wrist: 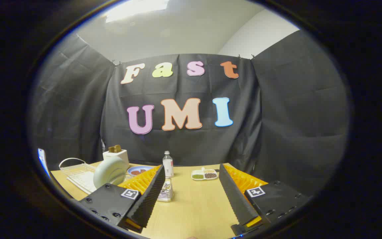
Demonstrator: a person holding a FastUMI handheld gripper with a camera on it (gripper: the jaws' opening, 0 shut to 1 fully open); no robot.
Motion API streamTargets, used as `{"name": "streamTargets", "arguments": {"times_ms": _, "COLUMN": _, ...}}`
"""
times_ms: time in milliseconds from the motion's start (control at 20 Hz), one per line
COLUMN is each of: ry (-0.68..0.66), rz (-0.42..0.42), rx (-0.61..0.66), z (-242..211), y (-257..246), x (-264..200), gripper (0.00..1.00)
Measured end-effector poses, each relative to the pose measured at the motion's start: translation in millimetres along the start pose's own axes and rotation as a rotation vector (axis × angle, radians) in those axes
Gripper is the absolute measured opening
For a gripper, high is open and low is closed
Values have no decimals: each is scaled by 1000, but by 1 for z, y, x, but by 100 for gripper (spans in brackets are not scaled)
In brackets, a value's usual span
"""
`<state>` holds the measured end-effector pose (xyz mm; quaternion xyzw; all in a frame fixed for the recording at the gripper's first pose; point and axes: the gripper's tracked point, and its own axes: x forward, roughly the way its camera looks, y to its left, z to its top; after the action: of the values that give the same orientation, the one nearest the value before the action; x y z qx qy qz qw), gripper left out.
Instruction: Take the plate from the dish rack, then take the spoon from the basket and place it into the plate.
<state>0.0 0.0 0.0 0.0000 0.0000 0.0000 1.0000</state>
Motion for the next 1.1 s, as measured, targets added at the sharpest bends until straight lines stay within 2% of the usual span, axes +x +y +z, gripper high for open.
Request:
{"name": "streamTargets", "arguments": {"times_ms": 950, "ry": 27, "rz": -70, "rx": 17, "z": -8, "y": -19, "x": 6, "gripper": 100}}
{"name": "streamTargets", "arguments": {"times_ms": 1100, "ry": 45, "rz": -29, "rx": 20, "z": -9, "y": -4, "x": 13, "gripper": 100}}
